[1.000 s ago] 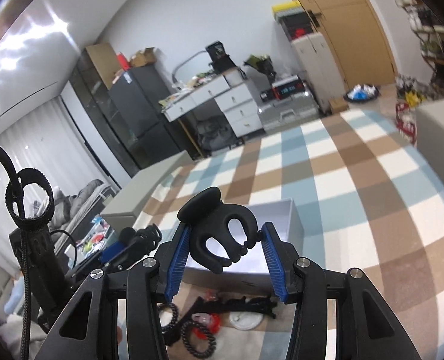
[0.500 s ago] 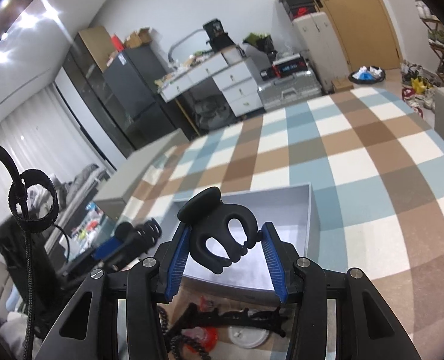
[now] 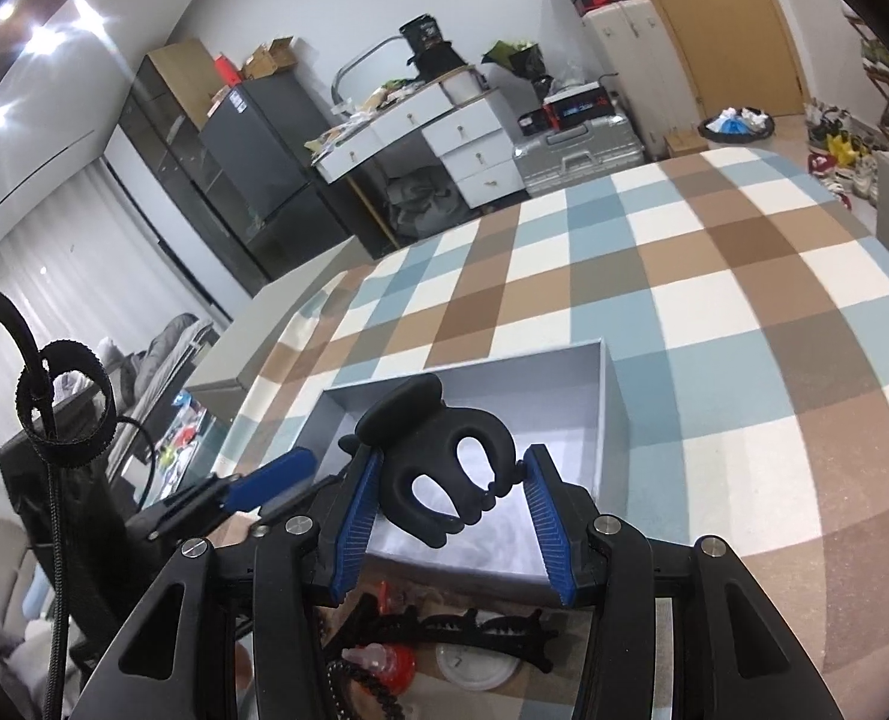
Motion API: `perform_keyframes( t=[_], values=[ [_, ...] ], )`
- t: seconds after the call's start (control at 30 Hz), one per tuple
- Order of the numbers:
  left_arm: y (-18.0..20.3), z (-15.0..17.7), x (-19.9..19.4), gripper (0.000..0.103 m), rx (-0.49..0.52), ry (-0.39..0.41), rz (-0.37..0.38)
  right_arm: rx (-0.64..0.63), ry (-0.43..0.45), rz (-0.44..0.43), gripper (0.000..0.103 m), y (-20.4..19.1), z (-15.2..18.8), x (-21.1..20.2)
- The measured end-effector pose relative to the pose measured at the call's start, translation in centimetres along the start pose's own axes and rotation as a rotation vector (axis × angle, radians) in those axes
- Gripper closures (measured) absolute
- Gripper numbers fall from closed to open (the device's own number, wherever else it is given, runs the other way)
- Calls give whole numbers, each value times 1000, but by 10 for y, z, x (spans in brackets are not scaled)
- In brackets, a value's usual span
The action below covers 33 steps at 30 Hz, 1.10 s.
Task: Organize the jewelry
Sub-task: 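Carry the black claw clip into the grey box and release it, then withdraw the right gripper from the box back toward the pile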
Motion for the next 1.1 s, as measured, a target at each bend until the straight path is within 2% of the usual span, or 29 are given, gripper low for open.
perform_keyframes(
  t=[0.17, 0.3, 0.53, 0.77, 1.0, 1.1],
  values=[
    [-5, 0, -4, 70, 8, -11, -33, 0, -15, -6, 56, -5, 1, 1],
    [-11, 2, -5, 80, 20, -25, -61, -9, -21, -9, 56, -8, 2, 5],
    [-18, 7, -9, 80, 22, -38, -65, 19, -47, -67, 56, -14, 5, 11],
    [-31, 14, -14, 80, 9, -39, -67, -2, -80, -90, 56, -28, 10, 20],
    [-32, 19, -26, 79, -17, -4, -47, -28, -70, -65, 55, -30, 12, 20],
    [-33, 21, -31, 69, -49, 11, -25, -39, -37, -54, 53, -31, 9, 13]
  ],
)
Point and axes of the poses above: each gripper's, at about its wrist camera, not at the fingertips, and x roughly the way its jaws point, y to its right, z to its underside, the point moved 4 cm from there along x, roughly the way its jaws point, and after that the axes turned 8 degrees about -z, right-handed, at the moved point
